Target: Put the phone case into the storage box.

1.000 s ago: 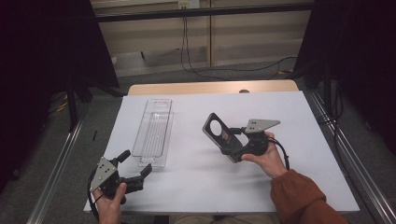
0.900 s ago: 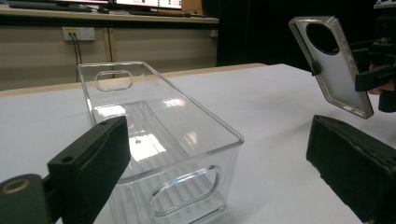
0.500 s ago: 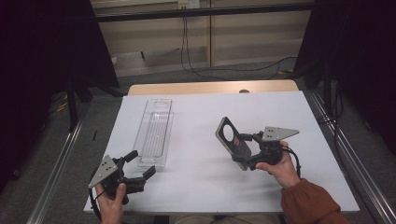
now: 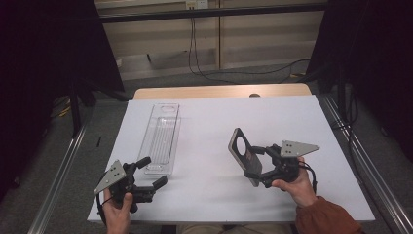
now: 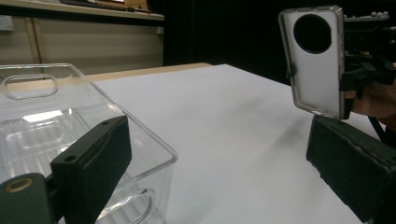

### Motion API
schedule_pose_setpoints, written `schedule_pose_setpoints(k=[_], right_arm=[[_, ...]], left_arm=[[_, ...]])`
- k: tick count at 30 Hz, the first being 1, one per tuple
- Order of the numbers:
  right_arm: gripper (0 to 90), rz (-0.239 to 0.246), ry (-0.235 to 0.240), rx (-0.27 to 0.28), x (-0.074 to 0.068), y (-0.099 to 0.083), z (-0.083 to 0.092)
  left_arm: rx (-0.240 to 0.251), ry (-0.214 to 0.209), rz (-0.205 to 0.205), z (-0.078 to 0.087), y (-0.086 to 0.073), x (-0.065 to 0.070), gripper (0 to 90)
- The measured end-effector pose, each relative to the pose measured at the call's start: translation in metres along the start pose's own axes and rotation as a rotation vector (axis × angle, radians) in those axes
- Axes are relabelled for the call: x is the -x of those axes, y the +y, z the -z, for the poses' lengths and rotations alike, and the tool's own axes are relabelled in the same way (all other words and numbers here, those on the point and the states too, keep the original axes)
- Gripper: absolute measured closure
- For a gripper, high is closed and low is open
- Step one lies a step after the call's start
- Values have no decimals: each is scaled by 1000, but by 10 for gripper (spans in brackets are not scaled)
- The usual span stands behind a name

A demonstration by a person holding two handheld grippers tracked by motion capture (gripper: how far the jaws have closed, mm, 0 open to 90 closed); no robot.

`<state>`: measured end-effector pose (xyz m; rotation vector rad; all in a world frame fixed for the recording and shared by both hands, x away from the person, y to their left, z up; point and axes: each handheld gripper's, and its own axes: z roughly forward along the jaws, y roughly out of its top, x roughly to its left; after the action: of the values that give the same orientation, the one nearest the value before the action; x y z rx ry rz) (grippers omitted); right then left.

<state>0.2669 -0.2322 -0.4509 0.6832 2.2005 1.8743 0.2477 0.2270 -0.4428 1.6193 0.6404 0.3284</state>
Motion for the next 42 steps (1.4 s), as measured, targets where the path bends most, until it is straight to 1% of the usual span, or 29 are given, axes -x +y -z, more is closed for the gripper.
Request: schedule_pose_setpoints(k=[3, 4, 5, 6, 7, 8, 9, 11, 13, 16, 18, 21, 23, 24, 26, 28, 30, 31, 32, 33, 34, 35, 36, 37, 38, 39, 40, 41, 42], right_arm=[[122, -5, 11, 0, 1, -1, -2], [122, -6, 10, 3, 1, -1, -2], [122, -3, 12, 3, 1, -1, -2], [122, 0, 7, 1, 0, -1, -2], [122, 0, 9, -4, 0, -2, -2], [122, -2, 17, -4, 0, -2, -3], [122, -2, 25, -4, 0, -2, -3], [122, -3, 34, 2, -1, -1, -3], [122, -1, 41, 1, -2, -1, -3], [122, 4, 45, -2, -3, 0, -3], [122, 3, 51, -3, -4, 0, -4], [122, 3, 53, -5, -5, 0, -4], [122, 5, 59, -10, -6, 0, -4], [122, 6, 60, -9, -6, -1, -4], [122, 6, 55, -9, -6, -1, -3], [122, 9, 58, -12, -5, -1, -4], [123, 11, 63, -12, -5, -1, -4], [122, 14, 68, -15, -5, -1, -5], [122, 15, 70, -15, -5, -1, -5], [122, 16, 67, -20, -5, -1, -5], [122, 21, 67, -18, -6, -1, -6], [122, 20, 69, -18, -6, -1, -6], [122, 19, 68, -19, -6, -1, -6], [122, 19, 71, -20, -5, -1, -6], [122, 17, 72, -19, -5, -1, -6], [122, 18, 70, -21, -5, -1, -6], [122, 19, 73, -20, -5, -1, -6], [122, 19, 74, -20, -5, -1, -6], [122, 20, 71, -19, -6, -1, -6]], left_arm=[[-4, -25, -17, -2, 4, 2, 69], [8, -45, -10, -4, 4, 3, 66], [9, -52, -6, -6, 5, 4, 61], [6, -52, -14, -8, 6, 4, 56], [-5, -68, -36, -10, 7, 5, 45], [1, -70, -41, -13, 8, 8, 41], [0, -74, -61, -15, 9, 9, 41], [9, -104, -52, -20, 11, 12, 41], [10, -114, -59, -25, 12, 14, 35], [-17, -156, -60, -33, 13, 17, 29], [-17, -183, -51, -38, 14, 20, 29], [-25, -212, -71, -46, 17, 24, 29], [-19, -232, -68, -53, 18, 27, 30], [-23, -241, -80, -56, 18, 29, 29], [-8, -290, -76, -64, 17, 31, 28], [-21, -296, -77, -71, 16, 34, 21], [-20, -334, -68, -77, 15, 34, 21], [-25, -327, -56, -79, 15, 35, 20], [-16, -332, -28, -82, 15, 37, 18], [-27, -352, -38, -83, 16, 36, 18], [-25, -333, -55, -85, 16, 40, 17], [-33, -358, -82, -86, 17, 40, 15], [-25, -373, -79, -88, 18, 42, 15], [-26, -372, -82, -89, 19, 43, 15], [-15, -396, -84, -92, 20, 43, 15], [-11, -405, -77, -94, 21, 44, 15], [-2, -409, -84, -96, 22, 44, 15], [-8, -407, -91, -99, 24, 44, 15], [-8, -405, -84, -102, 25, 45, 15]])
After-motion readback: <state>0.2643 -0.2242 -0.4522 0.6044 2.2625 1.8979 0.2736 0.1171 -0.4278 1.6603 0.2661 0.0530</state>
